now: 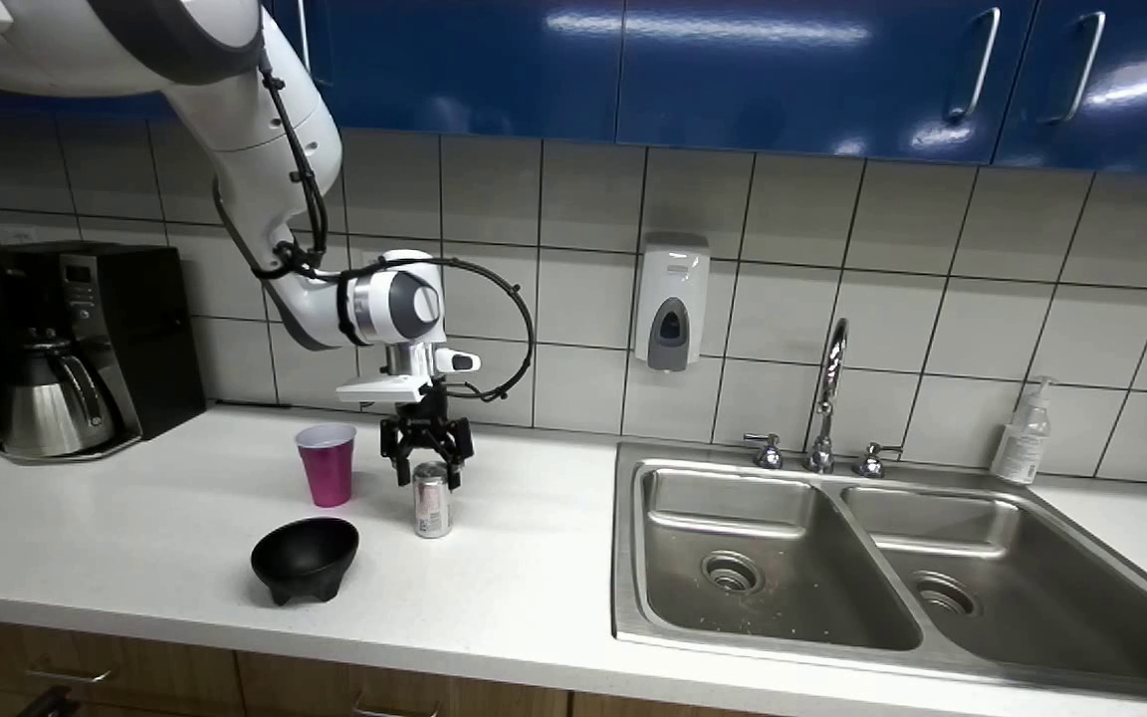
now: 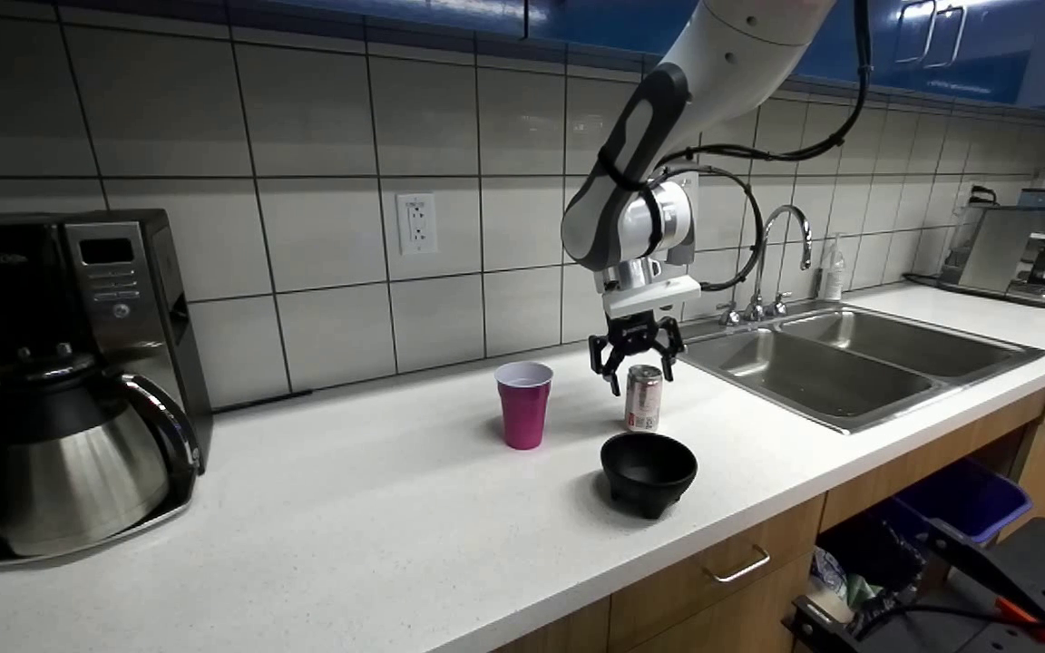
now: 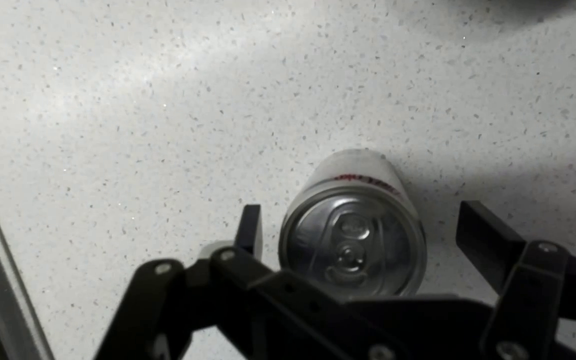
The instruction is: Put the can into the black bowl
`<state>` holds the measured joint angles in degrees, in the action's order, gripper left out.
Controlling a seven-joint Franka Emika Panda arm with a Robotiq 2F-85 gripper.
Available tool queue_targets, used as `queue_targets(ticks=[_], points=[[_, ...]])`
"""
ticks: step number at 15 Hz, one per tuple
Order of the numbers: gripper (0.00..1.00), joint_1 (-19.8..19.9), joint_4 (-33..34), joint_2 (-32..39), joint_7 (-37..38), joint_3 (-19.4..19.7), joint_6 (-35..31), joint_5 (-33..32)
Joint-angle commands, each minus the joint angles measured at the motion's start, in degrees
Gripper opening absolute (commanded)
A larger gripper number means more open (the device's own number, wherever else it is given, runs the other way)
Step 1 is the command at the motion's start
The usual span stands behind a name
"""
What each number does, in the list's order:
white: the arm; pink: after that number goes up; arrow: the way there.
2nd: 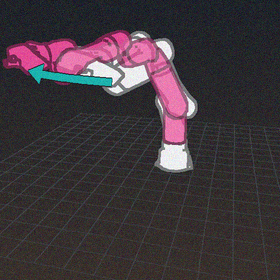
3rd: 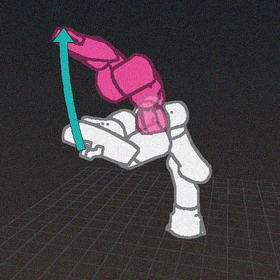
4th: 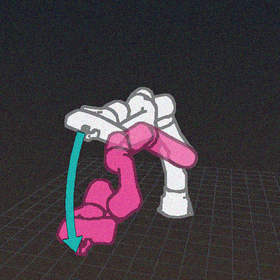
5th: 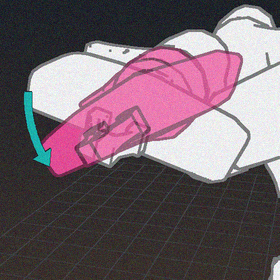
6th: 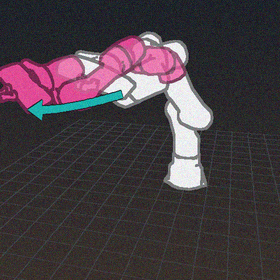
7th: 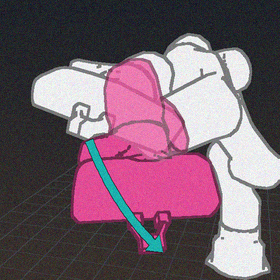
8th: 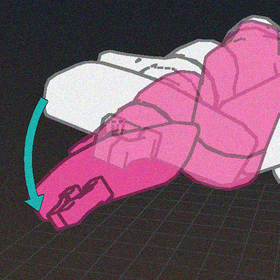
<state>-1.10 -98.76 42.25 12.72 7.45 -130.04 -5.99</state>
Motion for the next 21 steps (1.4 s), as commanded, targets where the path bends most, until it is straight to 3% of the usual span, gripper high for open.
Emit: queue_targets(ticks=[1,5,6,7,9,13,21], points=[[1.0,0.43,2.27,1.07,0.33,-0.07,2.16,0.55],[1.0,0.41,2.15,1.06,0.19,-0.14,2.2,0.56],[0.95,0.43,2.12,1.08,0.21,-0.14,2.2,0.6],[0.74,0.43,2.02,1.02,0.2,-0.14,2.11,0.59],[0.69,0.39,1.84,0.89,0.27,-0.1,2.03,0.56],[0.4,0.44,1.64,0.5,0.27,-0.07,1.98,0.64],[0.4,1.19,-6.35,-11.46,-1.05,-0.57,1.76,1.85]])
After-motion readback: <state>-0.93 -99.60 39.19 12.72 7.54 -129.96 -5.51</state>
